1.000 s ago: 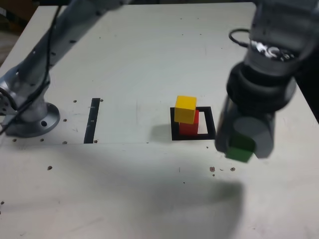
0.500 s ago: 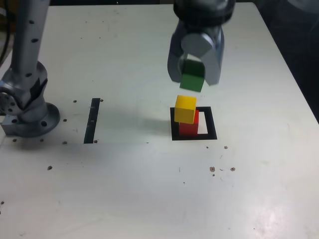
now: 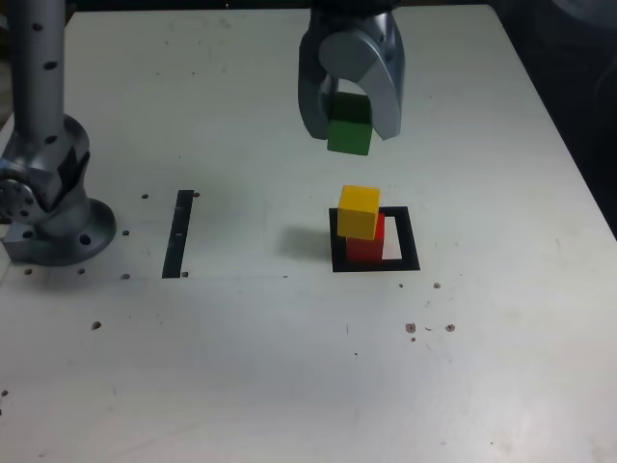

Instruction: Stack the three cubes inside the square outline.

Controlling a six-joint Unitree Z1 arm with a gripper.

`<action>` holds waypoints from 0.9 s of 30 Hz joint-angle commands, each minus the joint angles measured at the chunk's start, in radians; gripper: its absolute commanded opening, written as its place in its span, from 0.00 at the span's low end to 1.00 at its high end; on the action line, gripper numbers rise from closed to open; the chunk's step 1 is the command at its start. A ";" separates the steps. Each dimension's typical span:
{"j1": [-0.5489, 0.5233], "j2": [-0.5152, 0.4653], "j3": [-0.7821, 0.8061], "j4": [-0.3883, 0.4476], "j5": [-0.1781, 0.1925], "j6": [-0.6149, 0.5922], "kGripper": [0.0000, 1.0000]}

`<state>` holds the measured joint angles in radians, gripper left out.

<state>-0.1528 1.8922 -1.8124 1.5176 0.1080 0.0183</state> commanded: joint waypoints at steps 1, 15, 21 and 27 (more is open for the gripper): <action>0.002 0.018 0.023 -0.032 -0.006 -0.001 0.12; 0.012 0.053 0.111 -0.139 -0.023 -0.002 0.12; 0.015 0.053 0.153 -0.176 -0.042 -0.003 0.13; 0.015 0.043 0.185 -0.211 -0.042 -0.007 0.17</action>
<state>-0.1403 1.9417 -1.6295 1.3111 0.0613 0.0143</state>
